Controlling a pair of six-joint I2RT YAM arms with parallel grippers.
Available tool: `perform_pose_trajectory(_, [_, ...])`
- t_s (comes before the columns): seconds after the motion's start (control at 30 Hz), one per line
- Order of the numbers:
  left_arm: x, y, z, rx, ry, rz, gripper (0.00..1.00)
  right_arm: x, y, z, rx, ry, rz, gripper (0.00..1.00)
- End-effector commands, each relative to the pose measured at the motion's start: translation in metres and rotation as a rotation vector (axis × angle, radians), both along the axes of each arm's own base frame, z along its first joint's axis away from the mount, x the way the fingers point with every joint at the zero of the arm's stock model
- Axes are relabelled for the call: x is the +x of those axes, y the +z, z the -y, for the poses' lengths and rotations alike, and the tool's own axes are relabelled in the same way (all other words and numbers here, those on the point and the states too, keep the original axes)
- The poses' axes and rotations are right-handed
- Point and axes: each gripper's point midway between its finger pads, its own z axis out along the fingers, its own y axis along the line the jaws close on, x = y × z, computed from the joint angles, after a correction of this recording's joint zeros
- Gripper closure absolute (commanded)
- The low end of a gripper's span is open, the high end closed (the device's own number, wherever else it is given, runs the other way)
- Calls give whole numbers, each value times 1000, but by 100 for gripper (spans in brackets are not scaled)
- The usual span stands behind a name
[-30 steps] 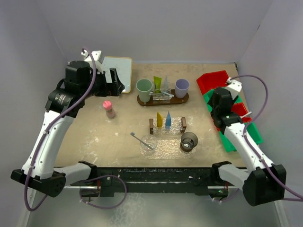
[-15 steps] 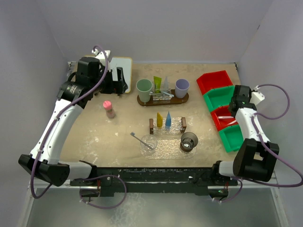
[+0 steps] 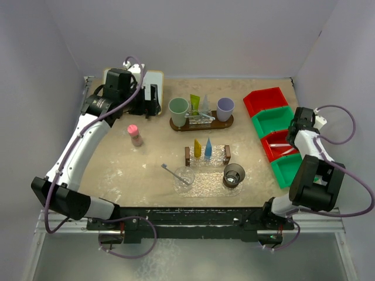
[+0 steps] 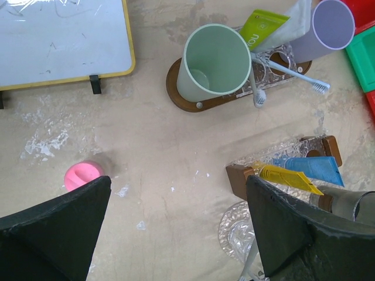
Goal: Prepare toiletry sets of a toothbrush and toothpaste on the tray
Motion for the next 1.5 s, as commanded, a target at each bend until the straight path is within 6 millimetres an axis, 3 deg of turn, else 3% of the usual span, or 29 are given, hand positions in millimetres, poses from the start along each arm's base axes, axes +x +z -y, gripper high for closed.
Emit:
perform_pose_trajectory(0.0, [13, 29, 2, -17, -16, 97, 6, 7, 1, 7, -20, 16, 14, 71])
perform_pose_trajectory(0.3, [14, 31, 2, -13, -16, 97, 7, 6, -14, 14, -22, 4, -28, 77])
perform_pose_trajectory(0.47, [11, 38, 1, -16, -14, 107, 7, 11, -12, 15, -23, 28, -21, 82])
perform_pose_trajectory(0.6, [5, 45, -1, -26, -12, 121, 7, 16, 7, 11, -22, 62, 30, 87])
perform_pose_trajectory(0.83, [-13, 58, 1, -84, -27, 150, 7, 8, 46, 1, -39, 100, 138, 94])
perform_pose_trajectory(1.07, [-38, 74, 6, -181, -52, 176, 7, 19, 102, -8, -125, 221, 353, 100])
perform_pose_trajectory(1.17, [-48, 81, 9, -222, -61, 183, 7, 20, 131, -26, -164, 341, 443, 100])
perform_pose_trajectory(1.23, [-55, 83, 10, -248, -63, 184, 7, 25, 150, -52, -161, 486, 517, 100])
perform_pose_trajectory(1.33, [-62, 82, 11, -276, -60, 173, 7, 32, 181, -123, -129, 875, 661, 100])
perform_pose_trajectory(1.47, [-66, 83, 13, -311, -53, 147, 7, 9, 206, -214, -12, 1286, 801, 100])
